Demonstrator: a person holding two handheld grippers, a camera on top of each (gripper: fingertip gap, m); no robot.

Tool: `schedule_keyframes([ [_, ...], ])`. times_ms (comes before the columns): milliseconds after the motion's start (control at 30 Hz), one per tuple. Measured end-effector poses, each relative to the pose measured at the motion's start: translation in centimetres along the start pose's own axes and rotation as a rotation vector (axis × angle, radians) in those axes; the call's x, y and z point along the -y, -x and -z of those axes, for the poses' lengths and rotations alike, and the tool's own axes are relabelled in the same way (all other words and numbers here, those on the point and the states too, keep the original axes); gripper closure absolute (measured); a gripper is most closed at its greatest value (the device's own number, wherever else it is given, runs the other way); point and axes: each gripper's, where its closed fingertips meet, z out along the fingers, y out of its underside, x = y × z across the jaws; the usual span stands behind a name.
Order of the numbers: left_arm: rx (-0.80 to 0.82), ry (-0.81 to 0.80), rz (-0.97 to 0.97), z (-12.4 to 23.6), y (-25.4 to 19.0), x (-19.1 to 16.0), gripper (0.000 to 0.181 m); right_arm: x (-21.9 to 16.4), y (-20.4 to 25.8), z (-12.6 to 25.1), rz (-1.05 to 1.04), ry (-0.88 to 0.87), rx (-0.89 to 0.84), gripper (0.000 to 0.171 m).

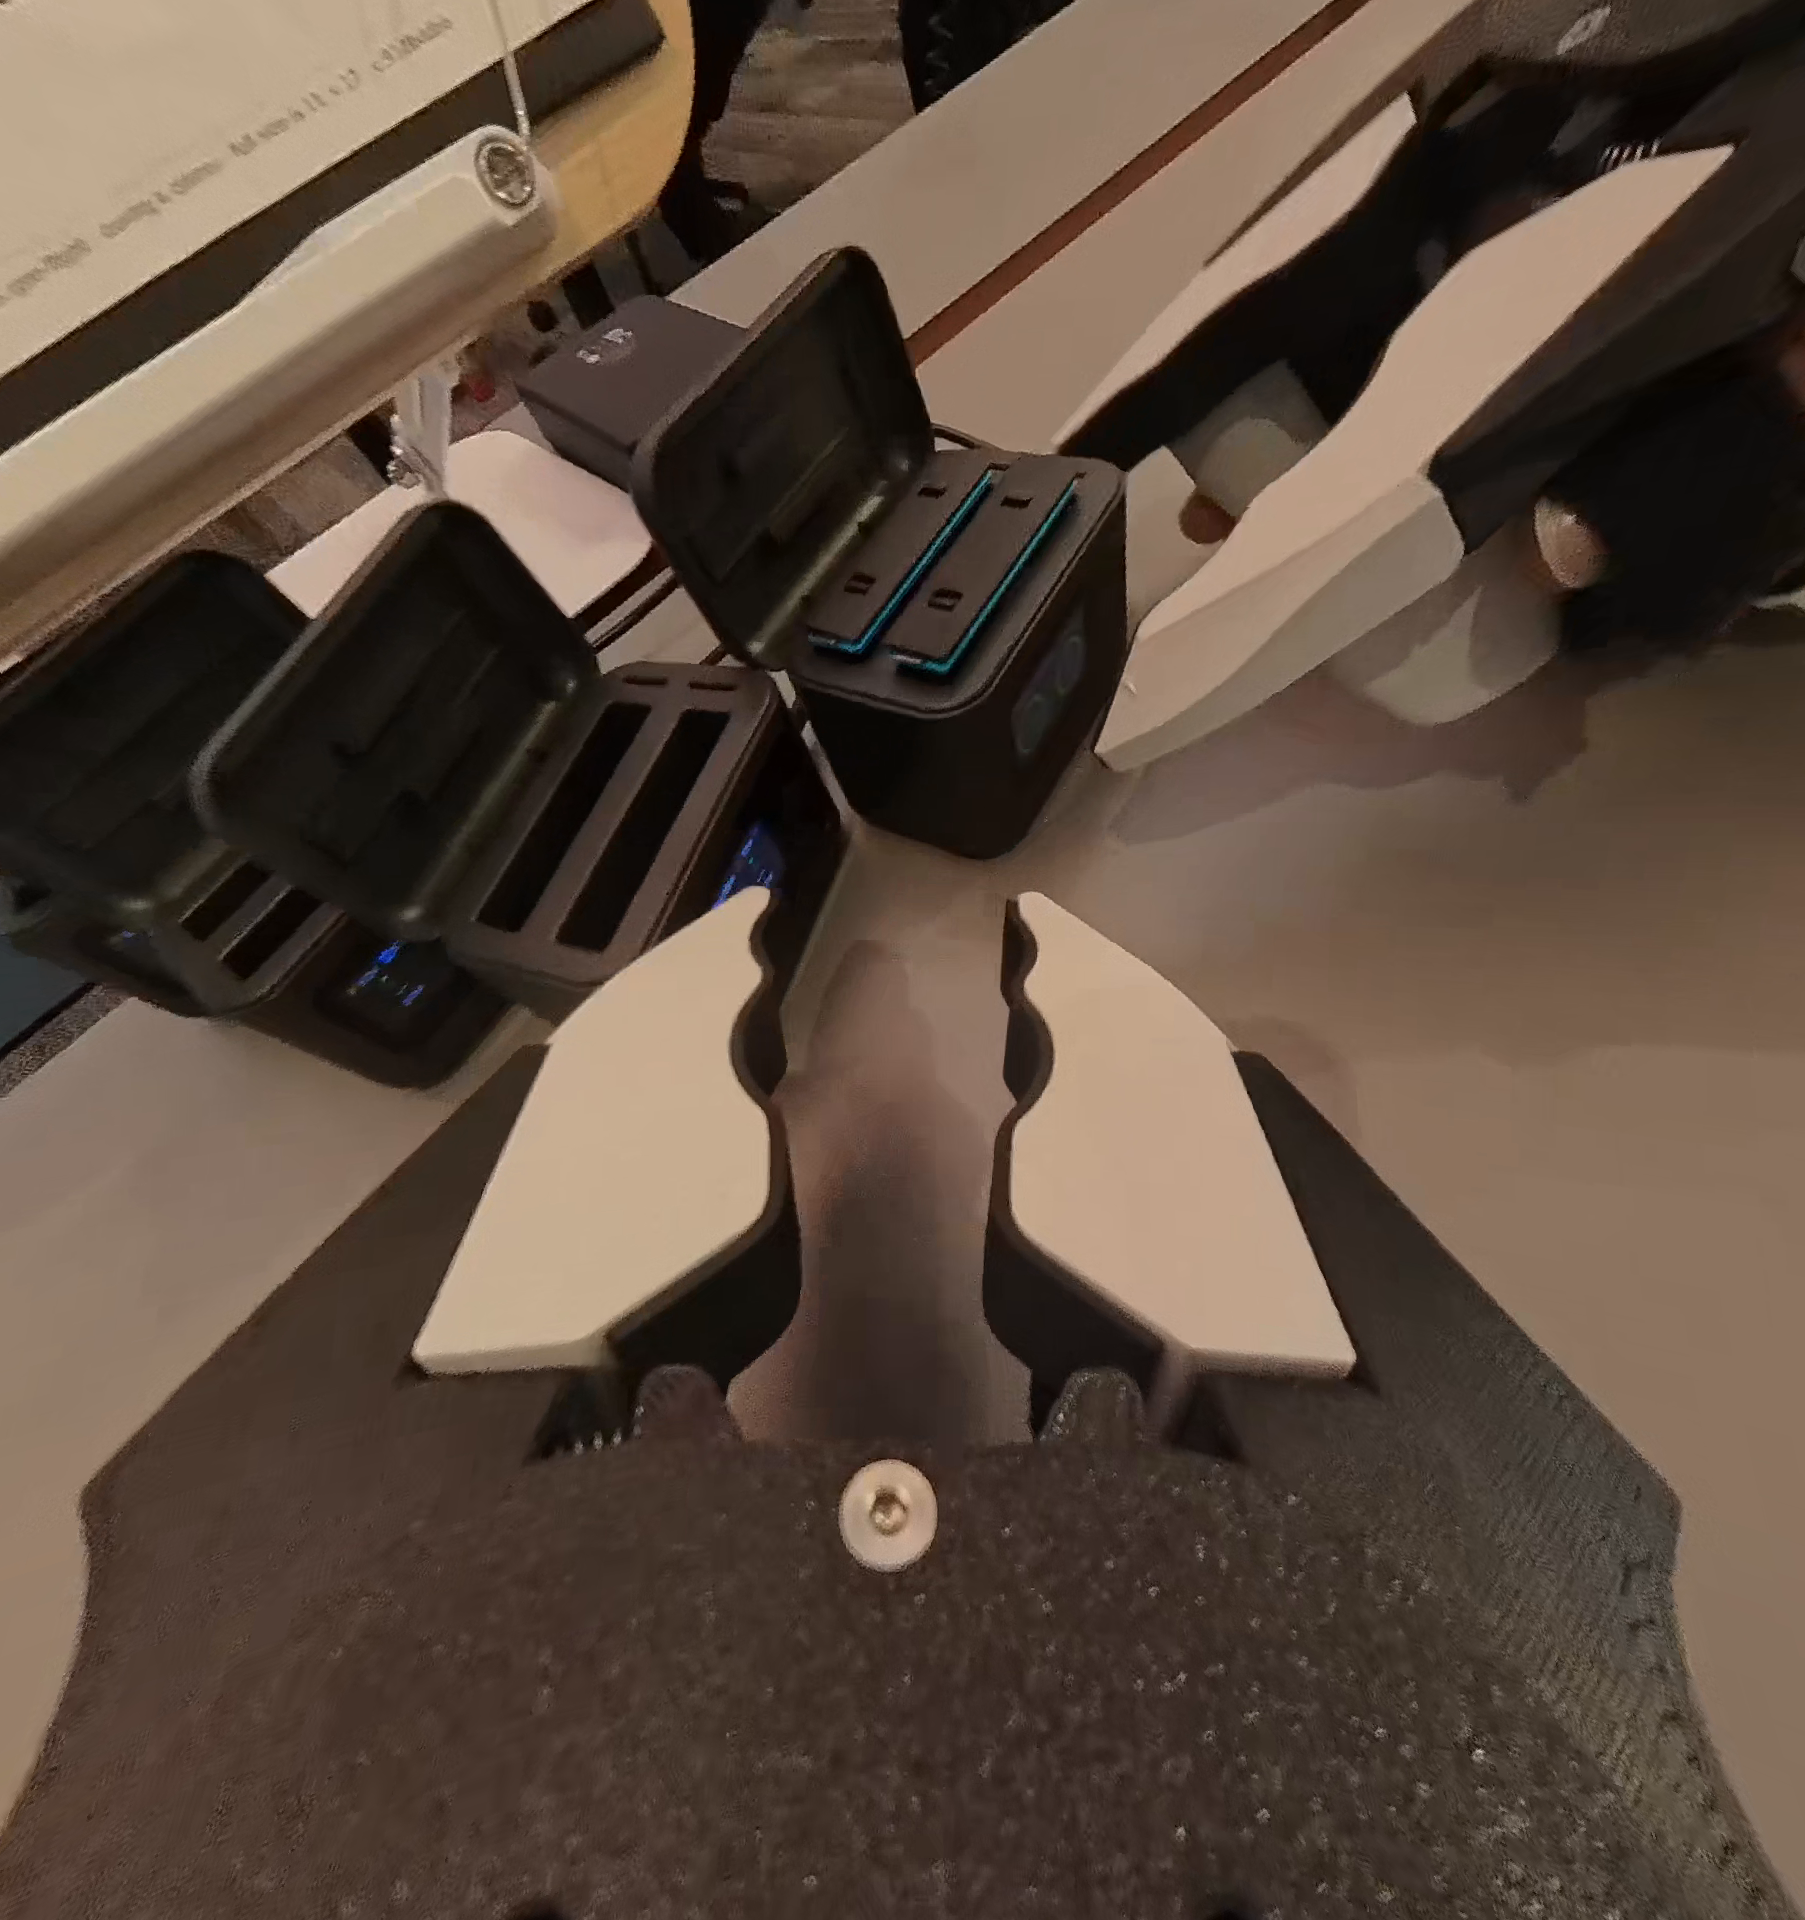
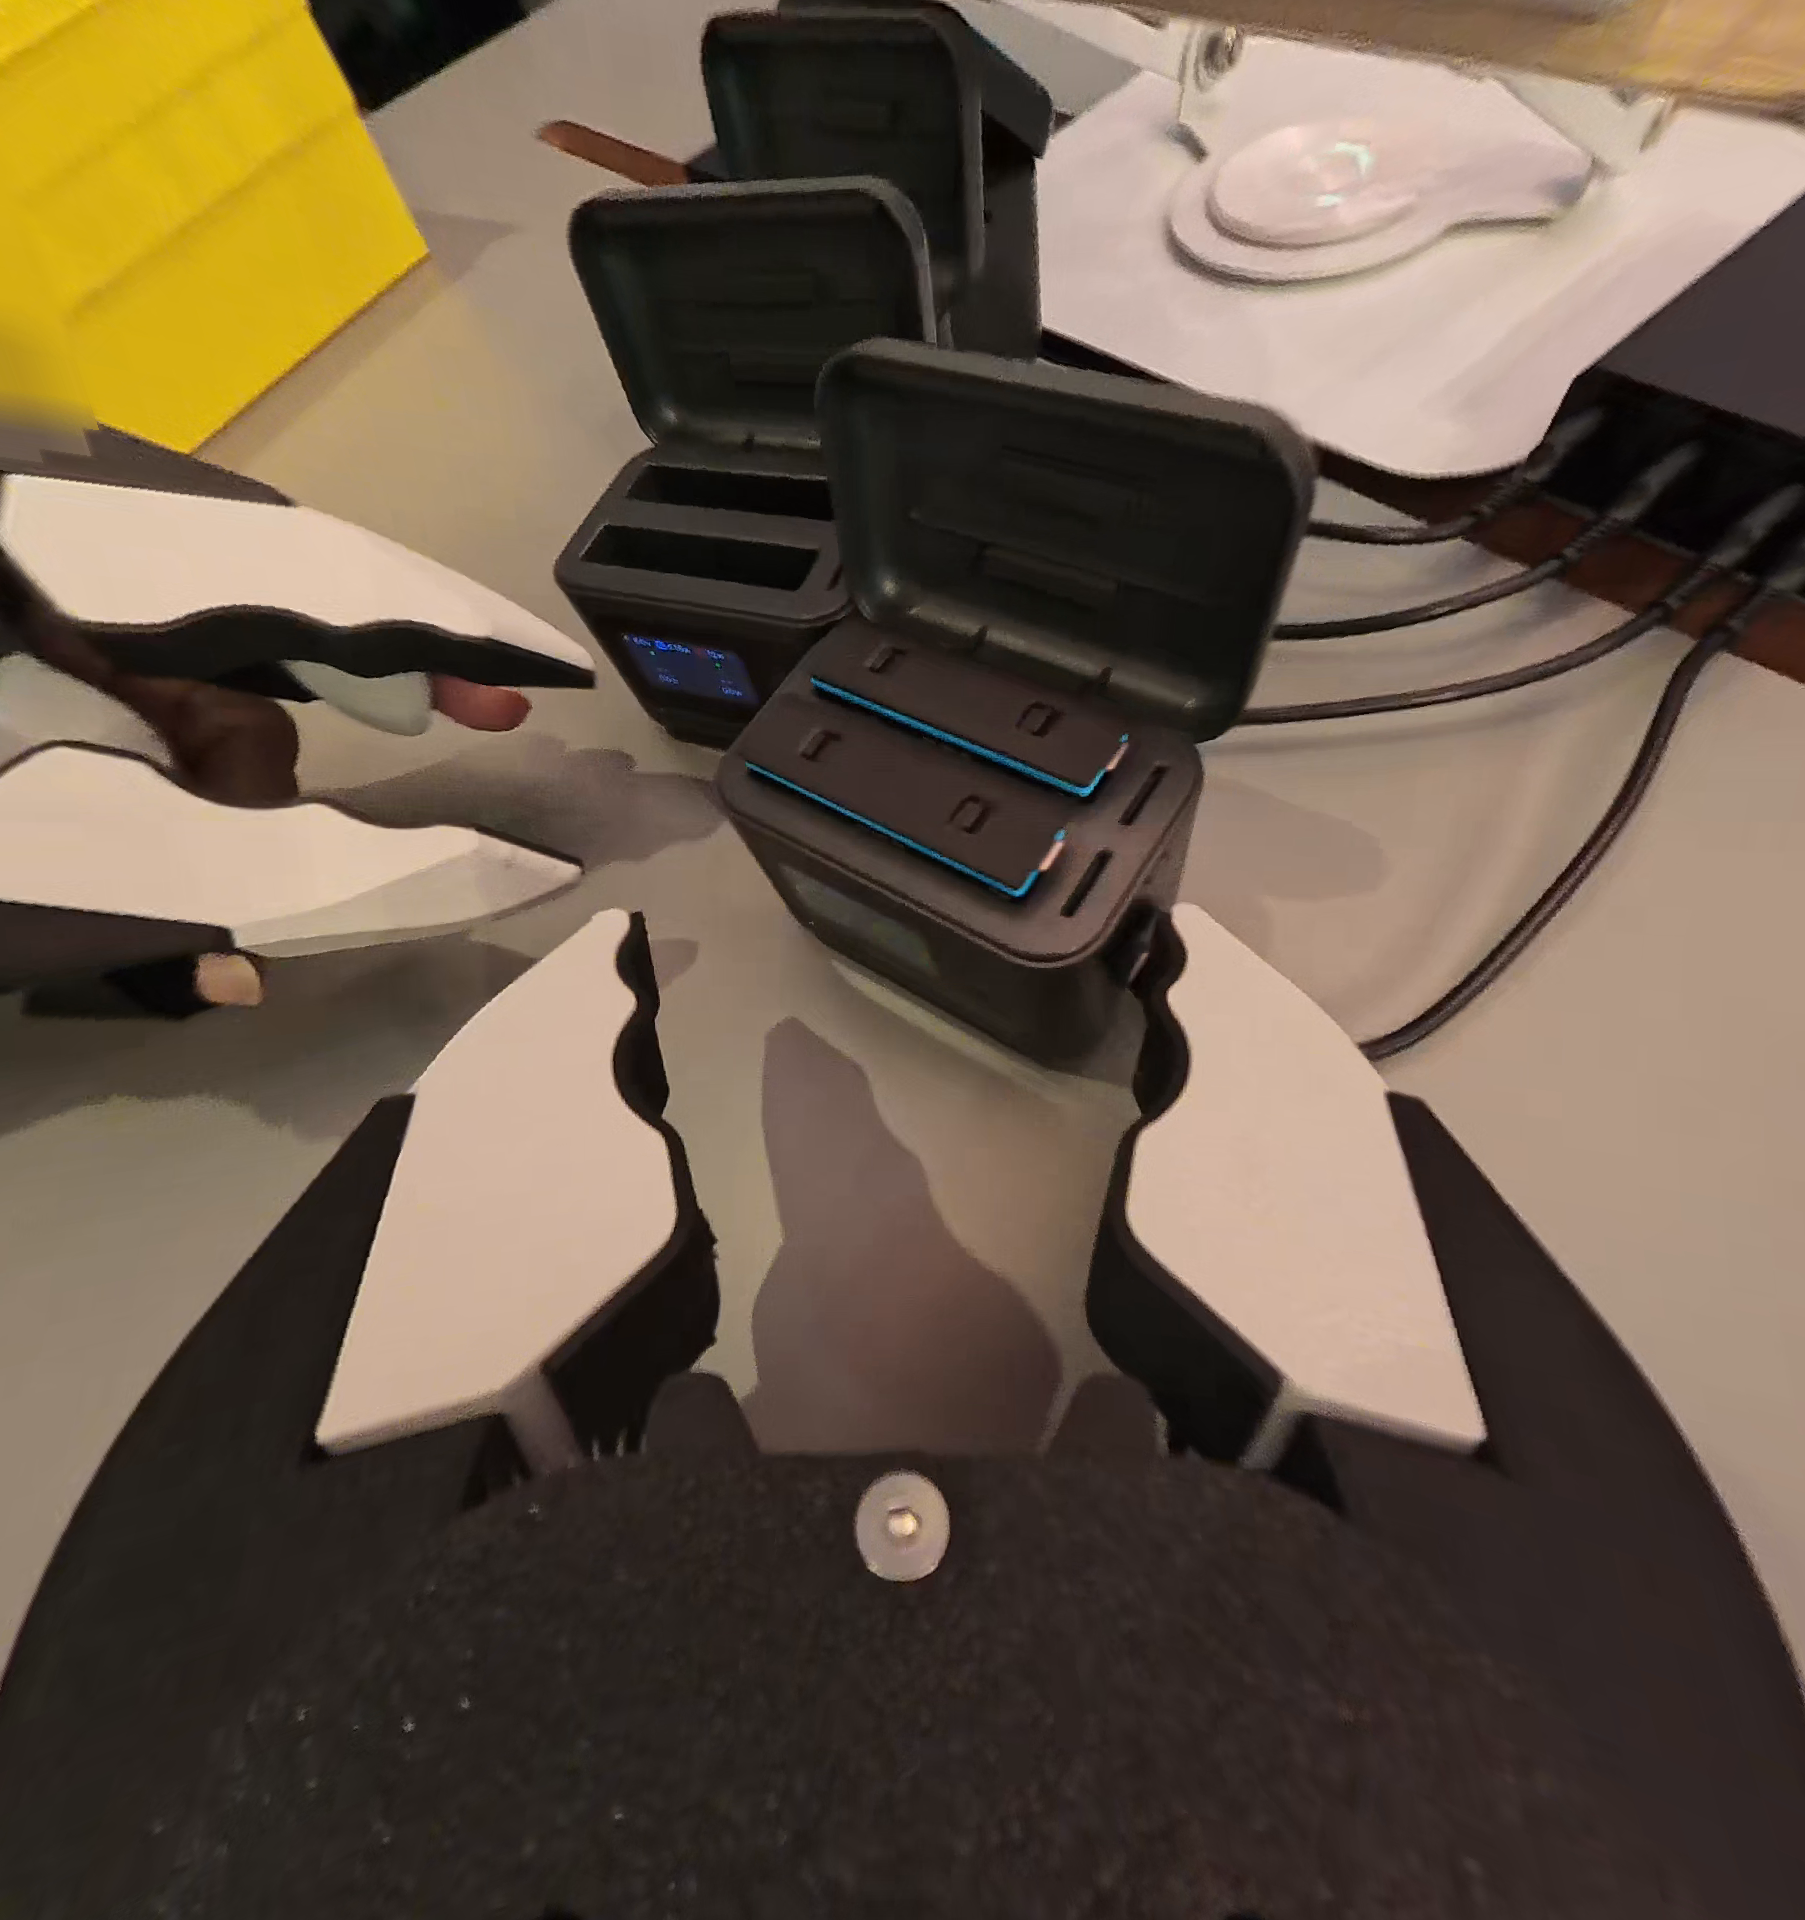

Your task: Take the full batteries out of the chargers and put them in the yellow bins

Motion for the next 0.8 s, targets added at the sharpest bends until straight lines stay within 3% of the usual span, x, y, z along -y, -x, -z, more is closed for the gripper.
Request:
schedule_keyframes([
  [233, -0.006, -0.009, -0.033, -0.2, -0.6, 0.2, 0.144, 1.1, -3.4, 0.8, 0.196, 0.021, 0.027, 0.08],
  [467, -0.001, 0.002, -0.043, -0.2, -0.6, 0.0, 0.147, 5.1, -9.1, 1.7, -0.038, -0.04, 0.089, 0.087],
  [633, 0.0, 0.017, -0.062, -0.3, -0.7, -0.2, 0.148, 6.2, -16.0, -0.1, -0.166, -0.014, -0.183, 0.105],
  [700, 0.004, 0.011, -0.066, -0.2, -0.7, -0.2, 0.148, 6.4, -17.8, -1.2, -0.216, -0.007, -0.25, 0.102],
  [800, 0.007, 0.017, -0.07, -0.1, -0.6, -0.3, 0.149, 6.7, -18.8, -3.2, -0.238, 0.035, -0.321, 0.074],
])
